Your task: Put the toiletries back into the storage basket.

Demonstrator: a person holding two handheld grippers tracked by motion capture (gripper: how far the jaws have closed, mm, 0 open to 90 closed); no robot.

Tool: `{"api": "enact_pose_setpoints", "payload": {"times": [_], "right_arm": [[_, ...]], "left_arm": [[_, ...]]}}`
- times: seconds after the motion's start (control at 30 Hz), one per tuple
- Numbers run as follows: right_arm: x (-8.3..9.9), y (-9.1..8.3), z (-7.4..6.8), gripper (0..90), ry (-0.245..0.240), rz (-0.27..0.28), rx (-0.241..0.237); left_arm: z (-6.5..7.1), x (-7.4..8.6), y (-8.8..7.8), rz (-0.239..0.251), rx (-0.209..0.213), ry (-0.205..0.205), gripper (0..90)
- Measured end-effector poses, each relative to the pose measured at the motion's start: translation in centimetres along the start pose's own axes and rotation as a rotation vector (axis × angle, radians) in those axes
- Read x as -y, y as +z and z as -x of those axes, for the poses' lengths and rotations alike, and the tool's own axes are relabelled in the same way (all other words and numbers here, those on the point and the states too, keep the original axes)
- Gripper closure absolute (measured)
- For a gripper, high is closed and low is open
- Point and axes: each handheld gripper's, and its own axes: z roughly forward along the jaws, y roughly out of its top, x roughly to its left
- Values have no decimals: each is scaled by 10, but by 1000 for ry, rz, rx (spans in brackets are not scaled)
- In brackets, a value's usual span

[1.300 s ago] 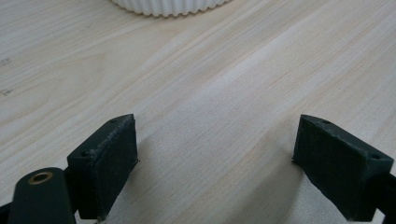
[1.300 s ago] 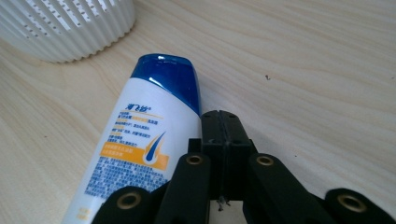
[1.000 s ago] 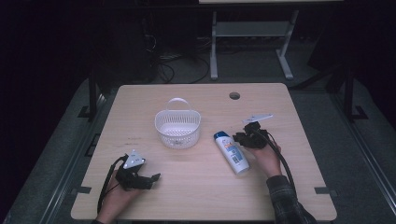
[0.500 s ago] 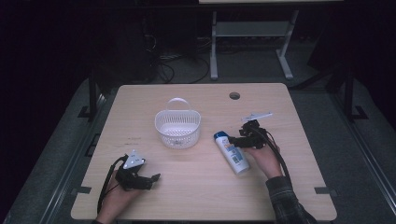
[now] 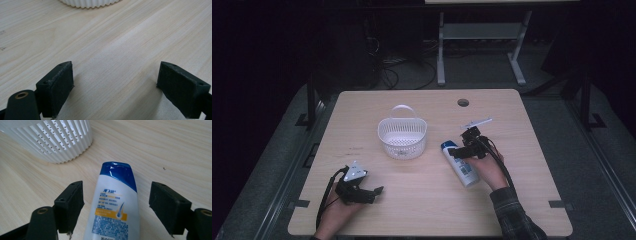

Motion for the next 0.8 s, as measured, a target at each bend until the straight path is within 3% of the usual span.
{"api": "enact_pose_setpoints", "payload": {"times": [0.4, 0.8], "right_arm": [[-9, 22, -8, 246, 3, -71, 29], [-5, 40, -8, 239, -8, -142, 70]], "left_arm": [[0, 0, 0, 0, 0, 0, 127], [0, 0, 0, 0, 0, 0, 127]]}}
